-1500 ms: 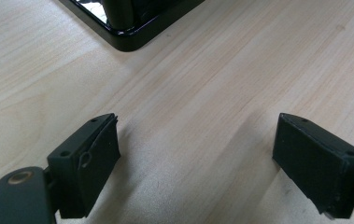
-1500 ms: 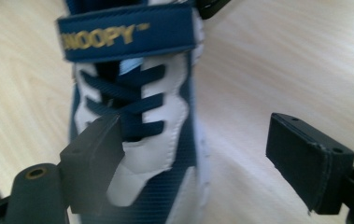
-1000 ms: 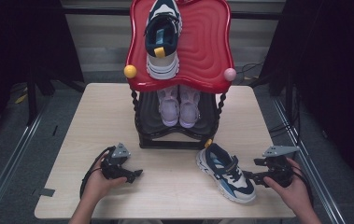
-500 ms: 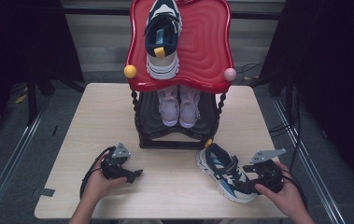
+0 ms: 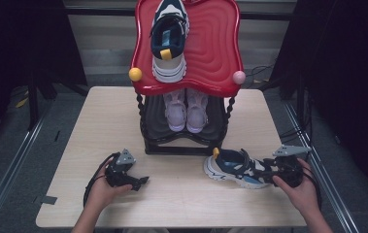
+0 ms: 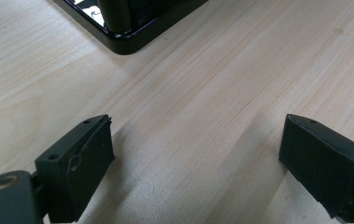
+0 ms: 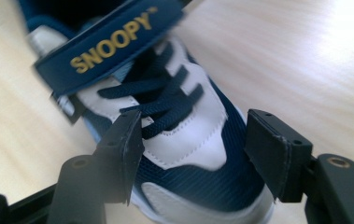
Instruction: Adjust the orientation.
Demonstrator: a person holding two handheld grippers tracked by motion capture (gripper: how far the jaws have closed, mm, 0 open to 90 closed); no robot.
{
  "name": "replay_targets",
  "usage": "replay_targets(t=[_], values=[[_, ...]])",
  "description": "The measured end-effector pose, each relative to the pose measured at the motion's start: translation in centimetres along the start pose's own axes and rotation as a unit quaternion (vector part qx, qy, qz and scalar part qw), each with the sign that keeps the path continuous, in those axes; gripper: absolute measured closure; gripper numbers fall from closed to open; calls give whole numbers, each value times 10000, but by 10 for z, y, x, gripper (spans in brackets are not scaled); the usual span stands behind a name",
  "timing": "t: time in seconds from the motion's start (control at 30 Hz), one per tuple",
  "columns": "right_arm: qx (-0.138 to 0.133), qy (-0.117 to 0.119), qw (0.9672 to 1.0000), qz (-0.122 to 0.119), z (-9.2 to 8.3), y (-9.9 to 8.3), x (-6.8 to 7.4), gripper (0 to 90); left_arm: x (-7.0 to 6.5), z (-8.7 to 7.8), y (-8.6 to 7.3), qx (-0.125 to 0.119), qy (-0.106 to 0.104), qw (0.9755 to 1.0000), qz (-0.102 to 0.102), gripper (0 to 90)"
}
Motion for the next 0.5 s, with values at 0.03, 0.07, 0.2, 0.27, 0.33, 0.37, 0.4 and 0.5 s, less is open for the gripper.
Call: replay_targets(t=[0.03, 0.07, 0.2, 0.27, 0.33, 0.37, 0.4, 0.5], values=[[-4, -85, 10000, 43, 2, 2, -5, 373, 0, 0, 0, -8, -3, 10000, -4, 88], [-5, -155, 9998, 96, 3, 4, -11, 375, 0, 0, 0, -11, -2, 10000, 0, 87], [-102, -193, 9993, 296, 15, 15, -27, 371, 0, 1, 0, -33, 2, 10000, -3, 78], [-65, -332, 9989, 339, 21, 20, -33, 374, -1, 1, 0, -47, 2, 10000, 3, 70], [-118, -297, 9985, 440, 21, 25, -33, 383, -1, 1, 0, -56, 11, 10000, 18, 67], [-182, -256, 9987, 408, 19, 27, -32, 383, -1, 2, 0, -65, 11, 10000, 18, 67], [-217, -246, 9987, 398, 16, 28, -31, 389, 0, 1, 0, -56, 23, 10000, 18, 66], [-283, -41, 9989, 361, 3, 27, -23, 500, -1, 1, 0, -75, 4, 10000, 20, 66]])
Point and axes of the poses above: each handheld gripper's, and its own axes: z roughly forward along the jaws, y roughly out of its top, x roughly to its left, the point moved 7 cm from there along z, roughly forward along the jaws, and after that the axes turned 11 degrees about -z, right-handed, at the moved point
